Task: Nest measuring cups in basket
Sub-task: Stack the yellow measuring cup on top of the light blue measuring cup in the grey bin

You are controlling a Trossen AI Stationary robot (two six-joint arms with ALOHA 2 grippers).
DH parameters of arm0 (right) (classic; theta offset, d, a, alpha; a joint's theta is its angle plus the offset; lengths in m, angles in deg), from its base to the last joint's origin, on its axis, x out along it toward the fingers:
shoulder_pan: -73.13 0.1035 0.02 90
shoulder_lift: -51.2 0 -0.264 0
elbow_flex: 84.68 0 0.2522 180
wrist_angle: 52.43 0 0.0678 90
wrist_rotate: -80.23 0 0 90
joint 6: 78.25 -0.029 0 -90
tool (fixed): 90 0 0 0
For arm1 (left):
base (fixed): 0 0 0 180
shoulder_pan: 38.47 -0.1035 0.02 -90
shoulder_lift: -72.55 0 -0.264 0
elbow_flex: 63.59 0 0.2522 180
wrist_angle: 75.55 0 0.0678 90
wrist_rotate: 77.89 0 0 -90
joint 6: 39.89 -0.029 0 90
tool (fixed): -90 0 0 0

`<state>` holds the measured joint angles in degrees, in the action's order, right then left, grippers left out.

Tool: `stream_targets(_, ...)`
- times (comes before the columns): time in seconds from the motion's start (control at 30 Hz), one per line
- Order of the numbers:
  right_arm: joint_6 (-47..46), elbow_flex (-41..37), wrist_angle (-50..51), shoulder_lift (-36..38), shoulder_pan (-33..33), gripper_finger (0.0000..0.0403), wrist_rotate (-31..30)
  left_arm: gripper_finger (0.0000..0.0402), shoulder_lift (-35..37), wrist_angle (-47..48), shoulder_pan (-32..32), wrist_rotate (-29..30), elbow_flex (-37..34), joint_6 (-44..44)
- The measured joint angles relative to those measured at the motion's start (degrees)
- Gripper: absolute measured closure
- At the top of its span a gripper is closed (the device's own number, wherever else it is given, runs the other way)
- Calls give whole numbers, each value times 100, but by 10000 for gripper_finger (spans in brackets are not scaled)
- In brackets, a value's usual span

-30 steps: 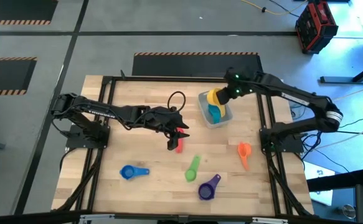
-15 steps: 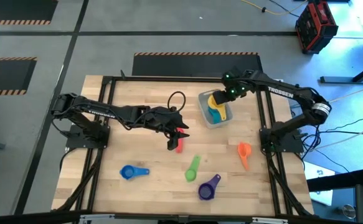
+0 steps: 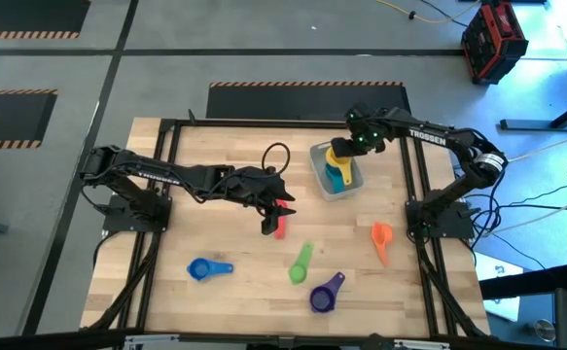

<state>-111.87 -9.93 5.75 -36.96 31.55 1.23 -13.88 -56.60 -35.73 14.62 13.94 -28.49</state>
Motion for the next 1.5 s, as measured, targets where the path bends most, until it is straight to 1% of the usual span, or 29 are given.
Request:
stream_targets(0.27, -325, 0, 65, 0, -2, 394, 183, 234, 0, 0, 0, 0, 0, 0)
stream_targets(0.47, -346, 0, 341, -7, -2, 394, 221, 234, 0, 0, 0, 0, 0, 0)
stream_targets(0.63, -425, 0, 326, -166, -2, 394, 261, 234, 0, 0, 0, 0, 0, 0)
stream_targets(0.93, -405, -3, 248, -597, -34, 394, 313, 234, 0, 4, 0, 0, 0, 0)
stream_targets(1.17, -334, -4, 192, -625, -61, 383, 315, 234, -2, 7, 0, 0, 0, 0)
stream_targets(1.5, -125, -4, 169, -627, -59, 379, 322, 234, -2, 42, 2, 0, 0, 0)
